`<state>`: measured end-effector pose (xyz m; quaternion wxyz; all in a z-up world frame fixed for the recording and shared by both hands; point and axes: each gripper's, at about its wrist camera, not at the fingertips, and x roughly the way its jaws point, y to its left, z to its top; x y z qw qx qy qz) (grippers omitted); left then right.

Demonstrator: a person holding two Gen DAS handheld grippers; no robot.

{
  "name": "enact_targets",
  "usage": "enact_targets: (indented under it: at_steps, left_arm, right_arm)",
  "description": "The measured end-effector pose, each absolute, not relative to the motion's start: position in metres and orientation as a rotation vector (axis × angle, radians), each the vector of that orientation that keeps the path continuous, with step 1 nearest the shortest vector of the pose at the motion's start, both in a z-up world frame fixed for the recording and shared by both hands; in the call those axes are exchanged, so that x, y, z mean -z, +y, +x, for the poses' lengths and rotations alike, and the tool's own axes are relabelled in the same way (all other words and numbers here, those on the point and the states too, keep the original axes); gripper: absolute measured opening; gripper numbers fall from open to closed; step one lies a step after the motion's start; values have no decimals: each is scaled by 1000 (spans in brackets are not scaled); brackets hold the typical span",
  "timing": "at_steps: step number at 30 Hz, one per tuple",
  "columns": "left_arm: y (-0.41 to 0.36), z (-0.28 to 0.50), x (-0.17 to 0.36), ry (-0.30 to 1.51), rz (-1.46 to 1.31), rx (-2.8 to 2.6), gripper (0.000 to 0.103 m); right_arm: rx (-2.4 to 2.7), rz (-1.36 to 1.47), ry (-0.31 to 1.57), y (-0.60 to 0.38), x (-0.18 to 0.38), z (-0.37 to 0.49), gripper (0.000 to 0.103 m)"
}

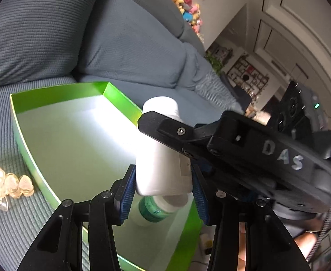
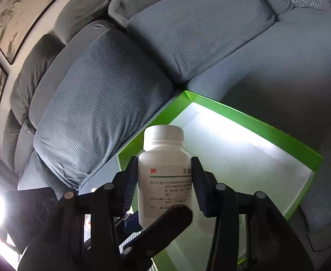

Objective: Organize rigid objects
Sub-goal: 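Carry the white pill bottle with the right gripper into the green box and release, then return the right gripper toward the red spray bottle and clear hair clips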

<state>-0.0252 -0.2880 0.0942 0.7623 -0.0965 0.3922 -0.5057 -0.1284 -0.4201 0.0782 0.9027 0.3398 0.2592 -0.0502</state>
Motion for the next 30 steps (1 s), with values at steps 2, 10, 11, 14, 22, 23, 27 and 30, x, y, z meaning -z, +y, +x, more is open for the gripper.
enact_targets:
  at_steps: [2,10,11,14,22,23,27,30]
  left_arm:
    - [-292,-26,-94,855,-197,1098,47]
    - [-292,-27,-93,860,-208,1100,47]
    - [-292,-28,-95,857,-205,1092,47]
    - [-289,-31,-96,855,-191,1072,47]
    - [-255,-42,-112,827,-150,981,47]
    - [-247,-42,-115,820,-152,959,47]
    - [-212,-44,-129,791,-175,901,47]
    - [-183,-49,-139,756,-167,838,47]
  right_arm:
    - [127,700,552,-423,-76,-127,46]
    - [174,699,572,-427,-74,-129,46]
    - [190,690,575,-426,-74,-129,46]
    - [193,691,575,-427,-74,-129,46]
    - [298,608,575,-411,-82,-129,51]
    - [344,575,574,-408,-84,-130,52]
    - [321,585,565,-407,-83,-130,57]
    - [318,580,558,-404,-84,-131,60]
